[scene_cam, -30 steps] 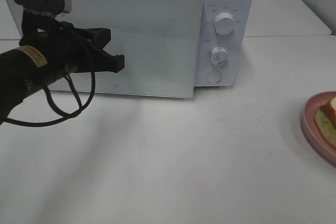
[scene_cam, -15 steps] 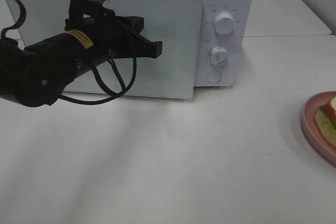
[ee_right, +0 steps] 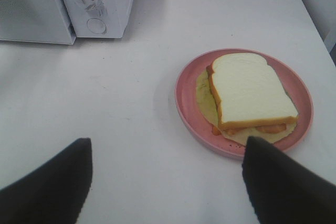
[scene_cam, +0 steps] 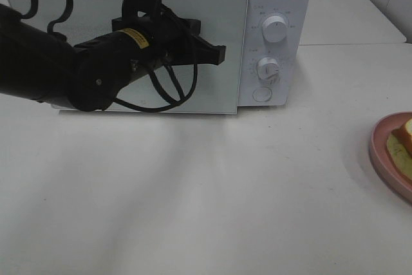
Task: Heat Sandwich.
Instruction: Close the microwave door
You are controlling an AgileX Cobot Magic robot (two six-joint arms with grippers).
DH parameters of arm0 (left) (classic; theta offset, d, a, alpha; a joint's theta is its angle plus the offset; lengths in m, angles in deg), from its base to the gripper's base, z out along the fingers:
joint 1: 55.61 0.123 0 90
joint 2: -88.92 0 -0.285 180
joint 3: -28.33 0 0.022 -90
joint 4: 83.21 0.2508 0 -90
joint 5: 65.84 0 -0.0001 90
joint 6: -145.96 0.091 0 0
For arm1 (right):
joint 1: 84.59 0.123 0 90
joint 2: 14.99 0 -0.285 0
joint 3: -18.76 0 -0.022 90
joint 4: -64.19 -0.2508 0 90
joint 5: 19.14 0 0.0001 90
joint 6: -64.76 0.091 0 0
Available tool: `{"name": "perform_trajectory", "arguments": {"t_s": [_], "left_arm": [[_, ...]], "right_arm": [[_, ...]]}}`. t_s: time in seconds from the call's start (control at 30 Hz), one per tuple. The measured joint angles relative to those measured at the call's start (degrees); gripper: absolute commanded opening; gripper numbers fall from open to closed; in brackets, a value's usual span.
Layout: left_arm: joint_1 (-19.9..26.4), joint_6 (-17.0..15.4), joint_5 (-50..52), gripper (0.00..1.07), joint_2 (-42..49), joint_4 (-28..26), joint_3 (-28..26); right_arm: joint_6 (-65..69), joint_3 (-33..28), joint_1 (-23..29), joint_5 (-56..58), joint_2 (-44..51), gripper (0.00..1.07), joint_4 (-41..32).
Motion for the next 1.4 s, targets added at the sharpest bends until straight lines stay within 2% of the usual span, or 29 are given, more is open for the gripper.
{"name": "perform_trajectory", "arguments": {"t_s": [0.27,0.53,0.93,1.13,1.3,1.33,1.4], "left_arm": [[-0.5,4.3,-3.7,0.0,-2.9,-2.4,-5.3],[-0.3,5.0,-5.7,0.0,-5.2,-2.5,-9.1],[-0.4,5.0,-6.5,0.0,-5.0,-1.1,-9.3],[-0.1,5.0,-5.6,0.0,-2.9,-2.0,-6.6],[0.3,5.0,-3.7,0.0,0.3,-3.7,-1.7],[0.1,5.0,-2.8,0.0,1.8,-3.7,1.0],[-0.3,5.0,-2.2,0.0,2.3,-3.8,2.1]], "right_arm": [[0.0,0.0,0.0,0.0,0.0,0.76,0.0],[0.0,0.0,0.0,0.0,0.0,0.76,0.0],[0.0,0.0,0.0,0.0,0.0,0.76,0.0],[0.0,0.0,0.0,0.0,0.0,0.76,0.0],[0.0,0.0,0.0,0.0,0.0,0.76,0.0],[0.0,0.0,0.0,0.0,0.0,0.76,0.0],[0.0,0.0,0.0,0.0,0.0,0.76,0.0]]}}
